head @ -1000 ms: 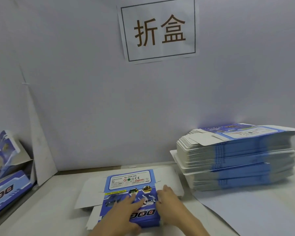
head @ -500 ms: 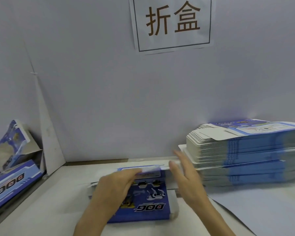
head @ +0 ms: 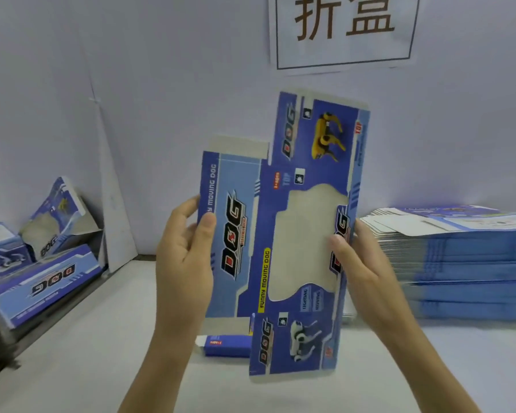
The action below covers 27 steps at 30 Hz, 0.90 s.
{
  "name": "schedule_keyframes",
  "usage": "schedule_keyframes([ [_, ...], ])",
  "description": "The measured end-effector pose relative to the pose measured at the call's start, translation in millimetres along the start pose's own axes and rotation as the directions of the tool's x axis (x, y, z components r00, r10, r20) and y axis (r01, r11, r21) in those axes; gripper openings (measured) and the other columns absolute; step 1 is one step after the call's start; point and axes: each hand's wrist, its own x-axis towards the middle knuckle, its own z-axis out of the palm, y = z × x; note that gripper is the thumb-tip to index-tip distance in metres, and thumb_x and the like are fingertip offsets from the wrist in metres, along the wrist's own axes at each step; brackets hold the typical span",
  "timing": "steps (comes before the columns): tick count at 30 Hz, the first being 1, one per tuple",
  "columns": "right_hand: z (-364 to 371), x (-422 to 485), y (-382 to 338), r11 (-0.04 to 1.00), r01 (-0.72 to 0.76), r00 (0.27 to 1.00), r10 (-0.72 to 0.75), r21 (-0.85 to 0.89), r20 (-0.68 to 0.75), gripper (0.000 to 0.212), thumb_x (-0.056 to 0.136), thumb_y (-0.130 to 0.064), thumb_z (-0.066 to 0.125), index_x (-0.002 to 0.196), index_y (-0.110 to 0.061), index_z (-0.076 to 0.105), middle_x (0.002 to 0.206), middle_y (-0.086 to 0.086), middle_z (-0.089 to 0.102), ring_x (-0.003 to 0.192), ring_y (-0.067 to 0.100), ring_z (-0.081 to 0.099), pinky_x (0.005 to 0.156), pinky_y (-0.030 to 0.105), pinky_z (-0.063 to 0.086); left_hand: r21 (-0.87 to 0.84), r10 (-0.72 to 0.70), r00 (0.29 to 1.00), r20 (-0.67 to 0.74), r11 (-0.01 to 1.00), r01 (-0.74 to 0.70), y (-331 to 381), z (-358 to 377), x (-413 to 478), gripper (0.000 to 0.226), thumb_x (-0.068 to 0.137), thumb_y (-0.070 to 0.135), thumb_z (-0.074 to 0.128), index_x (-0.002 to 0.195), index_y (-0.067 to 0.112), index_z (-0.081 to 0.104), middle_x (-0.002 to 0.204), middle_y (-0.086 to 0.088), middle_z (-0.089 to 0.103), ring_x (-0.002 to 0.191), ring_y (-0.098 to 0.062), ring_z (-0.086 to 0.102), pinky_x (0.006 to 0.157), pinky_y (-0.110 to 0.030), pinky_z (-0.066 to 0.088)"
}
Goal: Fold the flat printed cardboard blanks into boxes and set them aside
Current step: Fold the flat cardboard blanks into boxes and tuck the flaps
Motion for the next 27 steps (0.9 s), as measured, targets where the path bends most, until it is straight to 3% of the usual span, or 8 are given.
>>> schedule_keyframes([
  [4,2.4,-2.2,-3.0,0.999,0.031,0.998,-0.033,-0.035,-0.051,0.027,0.1,-0.022,0.049,0.126,-0.029,0.055,0.115,-0.007,0.066,0.105,0.008,0.064,0.078,0.023,0.054,0.068,-0.124,0.99,0.074,0.991,0.119,-8.8,4.7,-1.2,0.042,0.09,0.042,0.05,0.131,0.034,0.048,0.11,0.013,0.066,0.102,-0.006,0.065,0.067,-0.019,0.056],
  [9,5.4,-5.0,-2.4,0.997,0.01,0.994,-0.018,-0.079,-0.104,0.038,0.097,-0.034,0.052,0.134,-0.041,0.047,0.119,-0.018,0.064,0.108,0.001,0.062,0.082,0.023,0.054,0.111,-0.183,0.963,0.196,0.98,0.164,-13.2,14.7,-7.7,0.098,0.064,0.06,0.064,0.148,0.041,0.018,0.129,0.027,0.05,0.114,0.012,0.051,0.078,-0.007,0.05],
  [13,9.5,-5.9,-2.1,0.993,0.001,0.995,-0.013,-0.12,-0.094,0.047,0.094,-0.053,0.051,0.139,-0.044,0.042,0.124,-0.022,0.061,0.114,0.002,0.06,0.092,0.031,0.053,0.073,-0.282,0.916,0.286,0.959,0.272,-16.3,23.8,-13.1,0.119,0.056,0.06,0.081,0.148,0.045,0.008,0.13,0.018,0.054,0.114,-0.002,0.059,0.092,-0.033,0.054],
  [15,17.8,-8.6,-0.6,0.993,0.001,0.999,-0.006,-0.119,-0.039,0.048,0.094,-0.054,0.048,0.141,-0.044,0.041,0.129,-0.021,0.06,0.117,0.0,0.058,0.099,0.034,0.049,-0.024,-0.329,0.857,0.397,0.93,0.368,-18.3,30.1,-21.6,0.111,0.057,0.055,0.083,0.145,0.047,0.015,0.121,0.014,0.064,0.105,-0.009,0.067,0.082,-0.03,0.058],
  [18,25.3,-10.0,1.1,0.998,-0.031,0.996,0.035,-0.059,0.08,0.054,0.093,-0.052,0.049,0.145,-0.042,0.037,0.134,-0.021,0.057,0.12,-0.002,0.056,0.099,0.027,0.049,-0.153,-0.342,0.766,0.544,0.858,0.491,-21.7,32.9,-30.8,0.076,0.066,0.051,0.069,0.136,0.03,0.046,0.117,0.001,0.069,0.103,-0.022,0.069,0.074,-0.028,0.058],
  [21,17.4,-6.6,1.7,0.993,-0.118,0.988,0.114,0.03,0.107,0.065,0.084,-0.052,0.057,0.145,-0.045,0.036,0.145,-0.021,0.047,0.131,-0.001,0.047,0.108,0.033,0.044,-0.313,-0.363,0.781,0.508,0.767,0.561,-27.2,27.5,-29.6,0.03,0.075,0.041,0.065,0.102,0.031,0.073,0.104,-0.006,0.074,0.092,-0.026,0.072,0.067,-0.031,0.058],
  [25,-2.6,-0.8,-2.2,0.967,-0.253,0.967,0.253,0.002,0.022,0.064,0.063,-0.05,0.085,0.115,-0.043,0.05,0.11,-0.012,0.069,0.094,0.009,0.071,0.068,0.022,0.057,-0.255,-0.436,0.786,0.438,0.778,0.574,-33.0,13.9,-15.8,0.023,0.076,0.041,0.066,0.092,0.028,0.075,0.098,-0.009,0.074,0.086,-0.03,0.073,0.061,-0.034,0.058],
  [27,-9.8,0.4,0.2,0.943,-0.332,0.943,0.331,-0.021,-0.045,0.081,0.049,-0.046,0.091,0.119,-0.034,0.05,0.105,-0.006,0.071,0.088,0.013,0.072,0.064,0.024,0.056,-0.163,-0.445,0.785,0.432,0.817,0.553,-35.6,9.7,-11.4,0.034,0.076,0.04,0.07,0.103,0.018,0.069,0.095,-0.011,0.074,0.084,-0.03,0.073,0.06,-0.031,0.057],
])
